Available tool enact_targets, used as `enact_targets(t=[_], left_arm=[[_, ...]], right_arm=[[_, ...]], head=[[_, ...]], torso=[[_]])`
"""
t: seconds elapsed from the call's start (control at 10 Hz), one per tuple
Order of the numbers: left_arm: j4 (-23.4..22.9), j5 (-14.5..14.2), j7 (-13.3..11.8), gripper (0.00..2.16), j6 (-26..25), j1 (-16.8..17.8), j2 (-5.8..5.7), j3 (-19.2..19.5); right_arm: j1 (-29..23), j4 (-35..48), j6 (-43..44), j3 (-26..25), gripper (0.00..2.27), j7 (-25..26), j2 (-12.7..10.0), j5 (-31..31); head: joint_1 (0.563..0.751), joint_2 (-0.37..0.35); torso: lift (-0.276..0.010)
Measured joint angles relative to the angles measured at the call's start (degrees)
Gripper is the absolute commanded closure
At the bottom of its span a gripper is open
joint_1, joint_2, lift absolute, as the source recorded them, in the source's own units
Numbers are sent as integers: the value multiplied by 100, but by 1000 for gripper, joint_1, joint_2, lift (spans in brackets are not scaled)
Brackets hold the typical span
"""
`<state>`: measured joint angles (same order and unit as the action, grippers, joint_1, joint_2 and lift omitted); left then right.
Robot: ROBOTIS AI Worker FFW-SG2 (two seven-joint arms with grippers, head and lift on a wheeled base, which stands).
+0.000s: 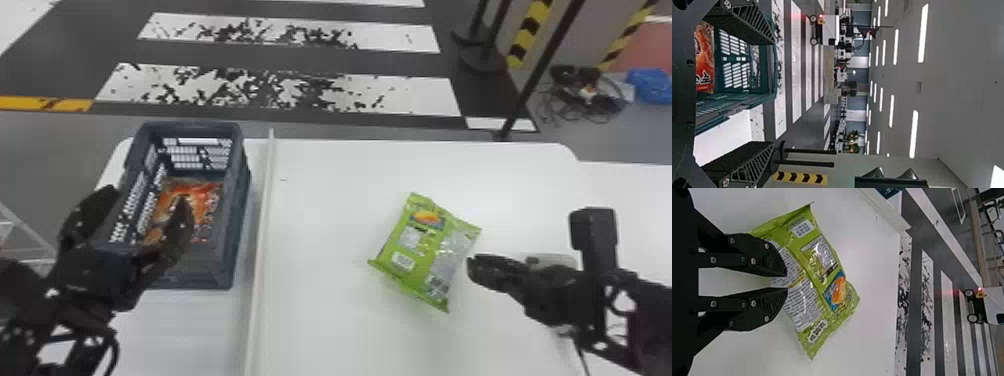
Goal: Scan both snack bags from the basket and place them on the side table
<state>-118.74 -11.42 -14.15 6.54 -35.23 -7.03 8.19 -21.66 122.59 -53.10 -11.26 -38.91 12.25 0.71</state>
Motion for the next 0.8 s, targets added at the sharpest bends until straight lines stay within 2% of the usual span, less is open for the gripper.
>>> enact_targets(t=[0.5,0.8], left_arm=[[-7,1,-2,87,0,-10,-1,-11],[-7,8,-9,87,0,-10,-8,-21]], right_arm=[[434,-426,640,890,2260,33,-381,-67],[735,-1102,1223,1430,2260,-2,-398,-273]], head=[[695,133],[695,181]], torso=[[-75],[-75]])
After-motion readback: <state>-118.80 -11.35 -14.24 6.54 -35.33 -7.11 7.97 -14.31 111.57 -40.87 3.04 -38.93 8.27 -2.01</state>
